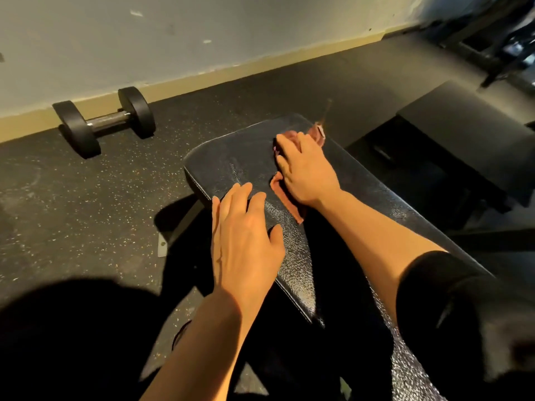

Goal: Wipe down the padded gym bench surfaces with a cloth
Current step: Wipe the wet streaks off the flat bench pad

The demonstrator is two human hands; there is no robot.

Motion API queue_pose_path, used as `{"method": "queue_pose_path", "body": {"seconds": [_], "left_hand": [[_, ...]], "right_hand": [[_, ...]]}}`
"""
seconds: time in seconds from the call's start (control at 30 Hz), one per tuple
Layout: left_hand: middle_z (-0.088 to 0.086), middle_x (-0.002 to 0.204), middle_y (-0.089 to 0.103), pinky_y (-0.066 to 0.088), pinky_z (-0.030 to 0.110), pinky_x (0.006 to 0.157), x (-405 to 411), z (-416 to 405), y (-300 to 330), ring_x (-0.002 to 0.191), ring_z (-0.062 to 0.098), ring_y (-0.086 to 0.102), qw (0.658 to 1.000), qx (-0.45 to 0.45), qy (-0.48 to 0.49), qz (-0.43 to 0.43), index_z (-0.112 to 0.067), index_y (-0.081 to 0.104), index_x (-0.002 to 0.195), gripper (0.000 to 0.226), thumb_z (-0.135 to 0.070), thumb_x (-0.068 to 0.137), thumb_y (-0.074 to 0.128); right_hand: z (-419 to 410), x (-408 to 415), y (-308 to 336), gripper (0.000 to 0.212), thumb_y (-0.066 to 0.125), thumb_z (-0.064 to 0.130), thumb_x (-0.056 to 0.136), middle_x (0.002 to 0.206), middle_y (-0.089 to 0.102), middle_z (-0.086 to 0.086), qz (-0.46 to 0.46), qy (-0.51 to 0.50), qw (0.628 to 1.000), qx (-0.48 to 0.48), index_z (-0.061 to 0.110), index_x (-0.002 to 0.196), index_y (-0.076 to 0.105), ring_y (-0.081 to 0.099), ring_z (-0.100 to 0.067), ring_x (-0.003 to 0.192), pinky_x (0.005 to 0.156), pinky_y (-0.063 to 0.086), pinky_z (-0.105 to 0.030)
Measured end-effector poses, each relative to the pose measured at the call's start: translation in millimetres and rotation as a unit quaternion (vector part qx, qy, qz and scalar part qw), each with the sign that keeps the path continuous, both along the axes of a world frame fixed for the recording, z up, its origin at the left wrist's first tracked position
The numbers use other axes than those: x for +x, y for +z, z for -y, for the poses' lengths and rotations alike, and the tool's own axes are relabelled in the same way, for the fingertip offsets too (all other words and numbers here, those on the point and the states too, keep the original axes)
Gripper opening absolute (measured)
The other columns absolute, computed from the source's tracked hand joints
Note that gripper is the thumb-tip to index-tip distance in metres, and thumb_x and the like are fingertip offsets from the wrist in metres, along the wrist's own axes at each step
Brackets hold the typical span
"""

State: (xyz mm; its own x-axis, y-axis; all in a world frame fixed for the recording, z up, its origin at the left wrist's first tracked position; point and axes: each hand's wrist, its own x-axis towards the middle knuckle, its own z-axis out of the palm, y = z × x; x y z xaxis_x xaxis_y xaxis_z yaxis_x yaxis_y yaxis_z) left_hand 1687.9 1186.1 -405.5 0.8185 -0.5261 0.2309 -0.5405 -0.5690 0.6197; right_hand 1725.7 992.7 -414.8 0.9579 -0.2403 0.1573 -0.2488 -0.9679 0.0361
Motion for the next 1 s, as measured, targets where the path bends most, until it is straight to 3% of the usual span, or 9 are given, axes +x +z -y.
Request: {"method": "queue_pose_path", "body": {"seconds": [0.13,0.2,0.37,0.53,0.6,0.77,0.87,0.93,1.0], "left_hand": [[0.008,0.148,0.038,0.0,0.038,0.118,-27,12,1,0.144,0.021,0.021,0.998,0.007,-0.066,0.01,-0.01,0.049,0.135,0.057,-0.029,0.085,0.066],[0.009,0.146,0.04,0.0,0.038,0.118,-37,16,0,0.143,0.022,0.023,0.996,0.006,-0.091,0.013,-0.009,0.051,0.133,0.055,-0.028,0.084,0.067],[0.009,0.146,0.041,-0.001,0.037,0.118,-39,17,-3,0.143,0.022,0.024,0.996,0.016,-0.086,0.029,-0.009,0.051,0.133,0.055,-0.029,0.085,0.066],[0.013,0.141,0.047,0.008,0.043,0.118,-42,21,-6,0.139,0.026,0.032,0.993,0.05,-0.088,0.058,-0.005,0.055,0.128,0.05,-0.023,0.084,0.068],[0.014,0.138,0.05,0.011,0.045,0.117,-49,23,-6,0.137,0.028,0.036,0.992,0.05,-0.093,0.063,-0.003,0.057,0.126,0.047,-0.019,0.083,0.068],[0.015,0.133,0.054,0.015,0.048,0.116,-67,17,-6,0.133,0.03,0.042,0.99,0.049,-0.112,0.066,-0.002,0.059,0.124,0.044,-0.017,0.083,0.069],[0.013,0.136,0.052,0.015,0.048,0.117,-64,3,-7,0.134,0.028,0.04,0.991,0.056,-0.106,0.059,-0.004,0.056,0.127,0.046,-0.02,0.085,0.067],[0.013,0.137,0.051,0.016,0.049,0.117,-57,-12,-6,0.134,0.028,0.039,0.994,0.053,-0.085,0.043,-0.005,0.054,0.129,0.046,-0.018,0.086,0.066],[0.014,0.14,0.048,0.017,0.05,0.116,-49,-29,-5,0.134,0.03,0.038,0.996,0.057,-0.061,0.028,-0.004,0.051,0.131,0.049,-0.016,0.086,0.065]], "right_hand": [[40,-64,0,0.077,0.007,0.045,0.087,0.143,0.042,-0.018,-0.067,-0.046,0.997,-0.007,0.002,0.136,0.046,0.039,-0.041,0.121,0.105,0.031,-0.049],[63,-101,3,0.066,0.015,0.037,0.093,0.14,0.041,-0.023,-0.063,-0.104,0.992,-0.045,-0.003,0.133,0.047,0.042,-0.044,0.113,0.099,0.034,-0.05],[50,-103,-2,0.031,0.04,0.034,0.094,0.111,0.054,-0.013,0.047,-0.229,0.972,0.003,0.014,0.115,0.05,0.046,-0.032,0.099,0.079,0.039,-0.037],[18,-65,-8,0.042,0.028,0.043,0.087,0.109,0.052,-0.013,0.067,-0.111,0.989,0.067,0.015,0.111,0.048,0.045,-0.03,0.097,0.079,0.04,-0.04],[23,-82,-7,0.048,0.024,0.043,0.092,0.123,0.049,-0.01,0.071,-0.097,0.988,0.097,0.016,0.123,0.049,0.045,-0.028,0.11,0.09,0.042,-0.04],[58,-165,-9,0.058,0.015,0.043,0.092,0.135,0.048,-0.008,0.059,-0.166,0.983,0.053,0.012,0.128,0.05,0.041,-0.029,0.124,0.106,0.031,-0.037],[48,-185,-10,0.064,0.012,0.043,0.085,0.135,0.044,-0.016,0.049,-0.24,0.969,0.03,0.012,0.133,0.043,0.04,-0.035,0.121,0.101,0.033,-0.042],[20,-168,-6,0.069,0.01,0.047,0.079,0.127,0.046,-0.017,0.015,-0.227,0.974,0.007,0.012,0.126,0.047,0.04,-0.033,0.111,0.093,0.034,-0.042],[-19,-131,-12,0.054,0.027,0.041,0.082,0.125,0.048,-0.014,0.031,-0.165,0.986,0.025,0.012,0.12,0.052,0.04,-0.031,0.115,0.096,0.036,-0.039]]}}
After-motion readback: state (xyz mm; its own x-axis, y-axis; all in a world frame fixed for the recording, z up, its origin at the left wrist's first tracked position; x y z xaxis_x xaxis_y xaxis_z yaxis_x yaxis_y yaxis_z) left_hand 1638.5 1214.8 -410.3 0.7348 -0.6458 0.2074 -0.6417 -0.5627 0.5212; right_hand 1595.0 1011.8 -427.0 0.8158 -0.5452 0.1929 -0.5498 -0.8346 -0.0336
